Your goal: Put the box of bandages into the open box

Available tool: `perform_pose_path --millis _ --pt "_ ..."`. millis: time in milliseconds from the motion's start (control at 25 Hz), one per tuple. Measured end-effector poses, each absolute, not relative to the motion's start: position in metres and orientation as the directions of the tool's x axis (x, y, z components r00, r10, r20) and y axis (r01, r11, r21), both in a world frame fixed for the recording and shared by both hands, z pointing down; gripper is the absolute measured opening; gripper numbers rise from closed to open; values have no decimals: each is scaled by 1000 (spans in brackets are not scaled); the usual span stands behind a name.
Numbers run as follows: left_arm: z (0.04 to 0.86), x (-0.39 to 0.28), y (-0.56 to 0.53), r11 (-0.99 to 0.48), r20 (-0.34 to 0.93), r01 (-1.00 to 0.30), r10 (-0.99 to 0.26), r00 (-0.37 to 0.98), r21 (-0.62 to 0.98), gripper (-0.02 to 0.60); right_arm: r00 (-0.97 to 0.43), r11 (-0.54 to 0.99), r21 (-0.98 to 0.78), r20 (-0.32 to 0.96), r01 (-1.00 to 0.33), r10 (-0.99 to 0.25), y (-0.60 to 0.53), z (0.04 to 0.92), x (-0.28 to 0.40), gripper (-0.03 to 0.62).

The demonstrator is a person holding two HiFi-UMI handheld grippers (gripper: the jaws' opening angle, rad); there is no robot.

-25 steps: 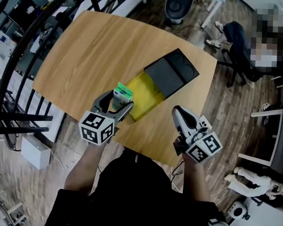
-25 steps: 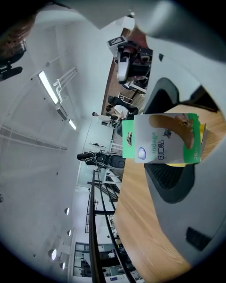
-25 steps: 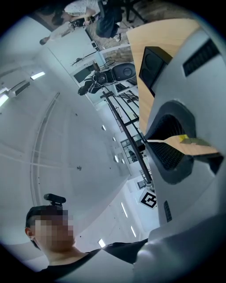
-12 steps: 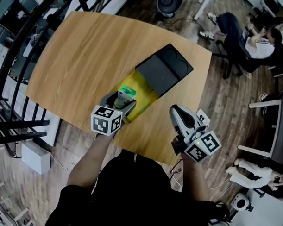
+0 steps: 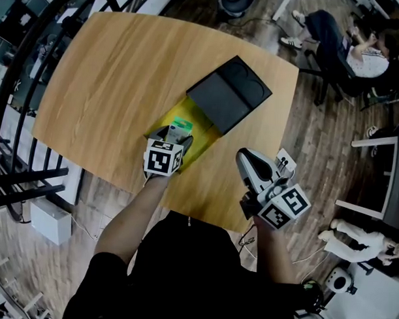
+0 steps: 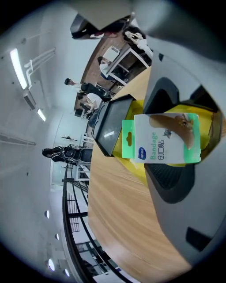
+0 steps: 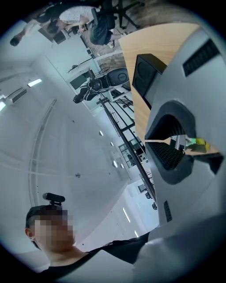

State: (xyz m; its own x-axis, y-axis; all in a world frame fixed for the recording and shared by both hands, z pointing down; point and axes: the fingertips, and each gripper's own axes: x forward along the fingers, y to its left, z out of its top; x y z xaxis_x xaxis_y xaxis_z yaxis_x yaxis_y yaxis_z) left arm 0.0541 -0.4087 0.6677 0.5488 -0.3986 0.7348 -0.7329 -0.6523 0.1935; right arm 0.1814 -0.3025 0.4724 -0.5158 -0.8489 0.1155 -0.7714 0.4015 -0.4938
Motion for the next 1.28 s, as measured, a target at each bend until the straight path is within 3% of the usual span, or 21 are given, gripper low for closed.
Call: perform_pose_path --millis 560,880,1280 --pt "701 56 -416 -677 832 -731 -357 423 81 354 -558 430 -502 132 -750 -819 -303 485 179 38" --pt "688 44 -413 -669 815 -740 -391 429 69 357 -588 468 -488 120 -737 -800 -296 479 170 38" --pt "606 10 -412 -630 723 -776 -519 456 36 350 -642 551 -453 66 -701 -764 -295 442 148 38"
